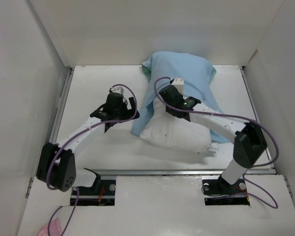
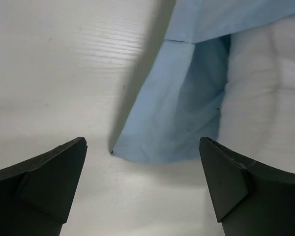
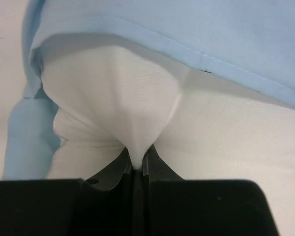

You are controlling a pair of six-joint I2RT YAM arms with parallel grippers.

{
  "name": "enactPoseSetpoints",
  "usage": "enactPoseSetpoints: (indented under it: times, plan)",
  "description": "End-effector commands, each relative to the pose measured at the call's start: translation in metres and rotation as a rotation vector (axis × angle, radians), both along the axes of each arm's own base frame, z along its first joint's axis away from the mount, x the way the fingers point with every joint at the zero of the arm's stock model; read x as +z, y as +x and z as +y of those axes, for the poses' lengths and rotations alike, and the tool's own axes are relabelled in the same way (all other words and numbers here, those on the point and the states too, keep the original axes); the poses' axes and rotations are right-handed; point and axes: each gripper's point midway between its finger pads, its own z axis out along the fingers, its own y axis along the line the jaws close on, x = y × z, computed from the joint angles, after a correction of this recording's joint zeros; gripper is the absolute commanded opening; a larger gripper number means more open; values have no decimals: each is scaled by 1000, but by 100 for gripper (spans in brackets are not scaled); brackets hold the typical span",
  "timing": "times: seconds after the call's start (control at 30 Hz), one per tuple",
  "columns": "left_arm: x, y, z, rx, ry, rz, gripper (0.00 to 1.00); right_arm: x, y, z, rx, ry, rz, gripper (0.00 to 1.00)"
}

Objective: Put the pillow into the pillowcase

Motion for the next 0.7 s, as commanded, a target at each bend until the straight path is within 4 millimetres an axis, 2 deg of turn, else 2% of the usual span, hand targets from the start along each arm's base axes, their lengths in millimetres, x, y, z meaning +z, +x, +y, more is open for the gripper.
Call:
enactPoseSetpoints:
  times: [0.0, 0.03, 0.07, 0.1, 0.13, 0.17, 0.2, 0.27, 0.33, 0.37, 0.4, 0.47, 0.5, 0.53, 0.57, 0.6, 0.63, 0.67]
  plan:
    - [26, 33, -38, -200, -58, -151, 100, 36, -2, -11, 96, 53, -65, 0]
    - [12, 41, -41, -220, -28, -135, 100, 46, -3, -7, 138, 85, -77, 0]
    - [9, 48, -44, -232, -15, -140, 100, 49, -7, -6, 166, 92, -77, 0]
    - [16, 57, -53, -258, -5, -163, 100, 63, -8, -7, 197, 105, -105, 0]
    - [13, 64, -55, -268, 8, -162, 100, 72, -8, -3, 228, 125, -127, 0]
    - [6, 66, -72, -332, 17, -155, 100, 81, -9, -2, 247, 147, -143, 0]
    - [-2, 68, -73, -340, 27, -147, 100, 81, -10, 0, 258, 154, -138, 0]
    - [-3, 65, -99, -440, -25, -157, 100, 88, -10, -2, 279, 154, -146, 0]
    - [1, 72, -112, -464, -45, -185, 100, 92, -8, -2, 289, 156, -151, 0]
    - [0, 75, -116, -473, -53, -182, 100, 102, -7, -1, 290, 170, -176, 0]
    - [-12, 76, -120, -486, -56, -154, 100, 102, -8, 0, 297, 175, -174, 0]
    - [-12, 79, -132, -527, -93, -153, 100, 109, -3, -2, 287, 184, -193, 0]
    - [-27, 80, -137, -529, -80, -128, 100, 111, -3, 1, 297, 195, -199, 0]
    - [-36, 82, -134, -515, -59, -98, 93, 114, 0, 1, 302, 210, -207, 0]
    - [-38, 92, -133, -477, -42, -94, 41, 126, 0, 3, 311, 239, -250, 0]
    - [-51, 93, -135, -470, -41, -64, 4, 133, 1, 4, 312, 254, -279, 0]
    - [-56, 94, -133, -449, -39, -41, 0, 125, 0, 3, 313, 257, -284, 0]
    - [-56, 94, -133, -448, -39, -40, 0, 149, 8, 8, 323, 308, -411, 0]
